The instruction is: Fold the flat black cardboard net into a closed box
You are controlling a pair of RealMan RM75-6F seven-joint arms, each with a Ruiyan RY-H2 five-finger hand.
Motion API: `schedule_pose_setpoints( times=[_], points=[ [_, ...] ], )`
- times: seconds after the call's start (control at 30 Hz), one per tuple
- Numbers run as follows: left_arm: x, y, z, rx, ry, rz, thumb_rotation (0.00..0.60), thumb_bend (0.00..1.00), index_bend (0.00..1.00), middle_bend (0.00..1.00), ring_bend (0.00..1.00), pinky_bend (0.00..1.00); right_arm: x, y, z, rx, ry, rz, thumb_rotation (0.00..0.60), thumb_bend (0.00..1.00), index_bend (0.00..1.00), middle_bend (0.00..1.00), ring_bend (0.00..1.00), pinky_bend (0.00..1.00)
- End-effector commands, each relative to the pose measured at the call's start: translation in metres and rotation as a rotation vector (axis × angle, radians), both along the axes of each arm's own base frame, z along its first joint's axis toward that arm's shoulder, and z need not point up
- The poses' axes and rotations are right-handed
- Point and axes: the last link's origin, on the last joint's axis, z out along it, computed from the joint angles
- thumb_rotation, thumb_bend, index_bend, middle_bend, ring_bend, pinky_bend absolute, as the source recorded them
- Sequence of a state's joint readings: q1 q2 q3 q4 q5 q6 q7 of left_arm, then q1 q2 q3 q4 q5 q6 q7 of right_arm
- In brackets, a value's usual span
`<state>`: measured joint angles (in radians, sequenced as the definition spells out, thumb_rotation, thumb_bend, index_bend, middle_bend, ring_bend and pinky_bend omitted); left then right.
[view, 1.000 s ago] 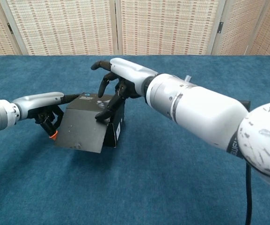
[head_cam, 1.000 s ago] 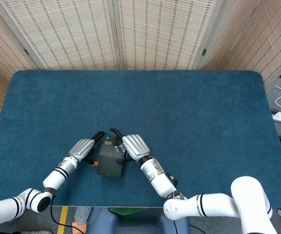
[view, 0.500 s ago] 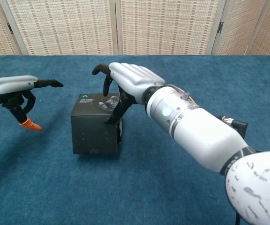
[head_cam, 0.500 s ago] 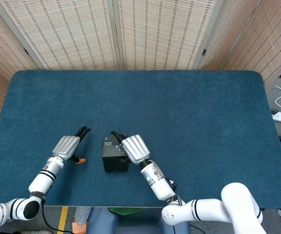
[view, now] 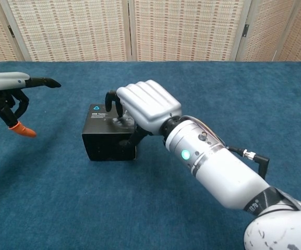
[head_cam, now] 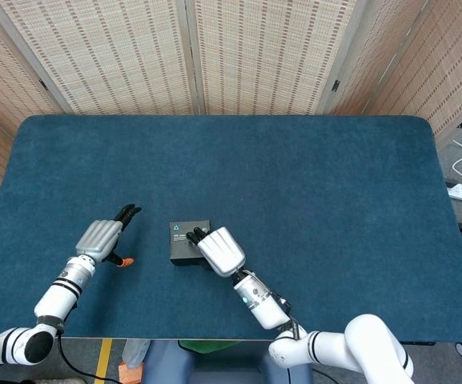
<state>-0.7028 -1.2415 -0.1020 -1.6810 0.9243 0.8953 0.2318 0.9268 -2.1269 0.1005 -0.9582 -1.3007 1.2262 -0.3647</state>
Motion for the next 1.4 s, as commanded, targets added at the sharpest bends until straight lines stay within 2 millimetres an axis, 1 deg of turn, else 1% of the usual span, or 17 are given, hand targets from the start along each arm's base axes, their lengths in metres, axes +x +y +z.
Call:
schedule_pose_setpoints(
  times=[0.03,0.13,0.2,0.3,0.4,0.47,0.53,0.6,0.67,0.77,0.83,0.93,1.0,1.1,1.2,1.3,1.4],
  points=[
    [0.001,-0.001,0.002,-0.006,-0.013,-0.004,0.6,0.18,0.0,0.0,0.67,0.92,-0.004,0.007,-0.009,-0.028,0.012,0.068,0.6,0.11,0.47,0.59,0.77,1.0],
    [0.002,-0.001,0.005,-0.006,-0.028,-0.005,0.6,0.18,0.0,0.0,0.67,0.92,-0.006,0.007,-0.01,-0.041,0.012,0.082,0.6,0.17,0.52,0.66,0.78,1.0],
    [0.001,-0.001,0.007,-0.004,-0.031,-0.007,0.6,0.18,0.0,0.0,0.67,0.92,-0.006,0.006,-0.01,-0.046,0.004,0.083,0.6,0.19,0.53,0.68,0.78,1.0],
    [0.0,0.0,0.01,0.011,-0.033,-0.012,0.6,0.18,0.0,0.0,0.67,0.92,-0.004,0.006,-0.006,-0.06,-0.022,0.095,0.6,0.19,0.53,0.67,0.78,1.0],
    [-0.001,0.001,0.014,0.051,-0.035,-0.015,0.6,0.18,0.0,0.0,0.63,0.91,0.0,0.005,0.006,-0.082,-0.079,0.132,0.6,0.2,0.52,0.62,0.76,1.0],
    [-0.004,0.002,0.017,0.109,-0.031,-0.024,0.6,0.18,0.0,0.0,0.57,0.87,0.001,0.003,0.018,-0.114,-0.114,0.157,0.6,0.2,0.44,0.55,0.71,1.0],
    [-0.008,0.002,0.019,0.158,-0.018,-0.032,0.6,0.18,0.0,0.0,0.49,0.8,0.0,0.002,0.03,-0.138,-0.137,0.17,0.6,0.2,0.27,0.42,0.6,0.98],
    [-0.013,-0.001,0.023,0.218,-0.002,-0.043,0.6,0.18,0.0,0.0,0.43,0.73,-0.004,0.0,0.044,-0.151,-0.162,0.168,0.6,0.2,0.18,0.34,0.51,0.92],
    [-0.018,-0.003,0.027,0.269,0.006,-0.047,0.6,0.18,0.0,0.02,0.39,0.69,-0.01,0.0,0.059,-0.165,-0.171,0.163,0.6,0.2,0.14,0.29,0.43,0.83],
    [-0.03,-0.01,0.036,0.35,0.023,-0.045,0.6,0.18,0.0,0.06,0.37,0.61,-0.031,0.001,0.094,-0.215,-0.144,0.142,0.6,0.21,0.13,0.27,0.35,0.7],
    [-0.04,-0.017,0.044,0.397,0.046,-0.039,0.6,0.18,0.01,0.07,0.32,0.52,-0.053,0.007,0.122,-0.231,-0.112,0.099,0.6,0.21,0.13,0.26,0.29,0.59],
    [-0.054,-0.031,0.054,0.451,0.077,-0.038,0.6,0.18,0.04,0.08,0.21,0.34,-0.089,0.022,0.168,-0.26,-0.052,0.003,0.6,0.22,0.13,0.26,0.21,0.46],
    [-0.064,-0.042,0.061,0.498,0.09,-0.038,0.6,0.18,0.05,0.08,0.16,0.27,-0.114,0.037,0.196,-0.285,-0.026,-0.076,0.6,0.22,0.13,0.26,0.18,0.41],
    [-0.075,-0.06,0.068,0.541,0.09,-0.036,0.6,0.18,0.05,0.08,0.14,0.23,-0.151,0.06,0.23,-0.309,-0.001,-0.188,0.6,0.22,0.13,0.24,0.16,0.37],
    [-0.084,-0.078,0.072,0.552,0.084,-0.031,0.6,0.18,0.06,0.07,0.13,0.22,-0.185,0.082,0.257,-0.294,0.012,-0.294,0.6,0.22,0.12,0.19,0.12,0.3],
    [-0.091,-0.096,0.075,0.554,0.092,-0.032,0.6,0.18,0.06,0.07,0.12,0.21,-0.211,0.103,0.275,-0.283,0.002,-0.353,0.6,0.23,0.09,0.16,0.07,0.25],
    [-0.094,-0.112,0.076,0.557,0.095,-0.03,0.6,0.18,0.06,0.07,0.11,0.21,-0.233,0.123,0.284,-0.295,-0.026,-0.404,0.6,0.23,0.07,0.15,0.04,0.23]
  ],
)
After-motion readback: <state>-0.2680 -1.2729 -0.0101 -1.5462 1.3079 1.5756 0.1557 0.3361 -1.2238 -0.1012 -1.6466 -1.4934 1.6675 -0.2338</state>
